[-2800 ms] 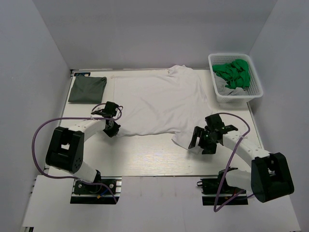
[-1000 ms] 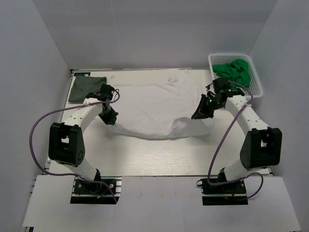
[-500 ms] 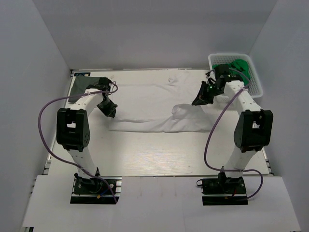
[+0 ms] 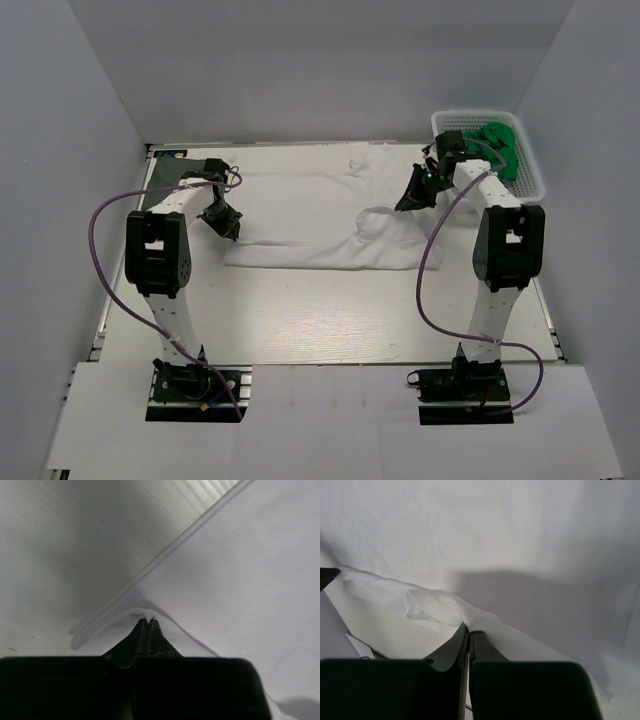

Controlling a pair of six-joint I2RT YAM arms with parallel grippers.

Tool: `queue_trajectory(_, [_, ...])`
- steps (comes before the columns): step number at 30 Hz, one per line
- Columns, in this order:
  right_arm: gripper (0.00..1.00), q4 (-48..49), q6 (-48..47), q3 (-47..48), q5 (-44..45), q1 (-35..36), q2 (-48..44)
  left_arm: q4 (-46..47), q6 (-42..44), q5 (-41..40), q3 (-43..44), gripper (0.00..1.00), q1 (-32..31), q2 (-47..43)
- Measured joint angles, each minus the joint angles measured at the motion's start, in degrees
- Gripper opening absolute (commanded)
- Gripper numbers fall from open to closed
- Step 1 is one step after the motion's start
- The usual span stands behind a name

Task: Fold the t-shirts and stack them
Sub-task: Fold the flattened tshirt in 1/3 of the way

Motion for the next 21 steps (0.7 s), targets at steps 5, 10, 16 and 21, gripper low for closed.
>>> queue_trajectory(5, [0.61, 2.9, 0.2, 3.8, 3.3, 0.0, 5.0, -0.9, -1.2, -0.3, 3.5, 1.00, 0.9, 3.3])
queue_trajectory(10, [0.90, 2.2, -2.7, 9.2, 6.1, 0.0, 6.4, -2.4, -2.1, -1.5, 8.5, 1.00, 1.6, 3.2])
queue_trajectory(16, [0.90, 5.0, -3.8, 0.6, 6.2, 0.1, -3.9, -2.8, -0.6, -2.8, 8.2, 1.00, 1.7, -3.2])
queue_trajectory(21, [0.90, 7.1, -3.3, -13.3, 5.0, 0.2, -13.7, 2.6, 2.3, 4.8, 1.7, 1.00, 1.2, -10.4])
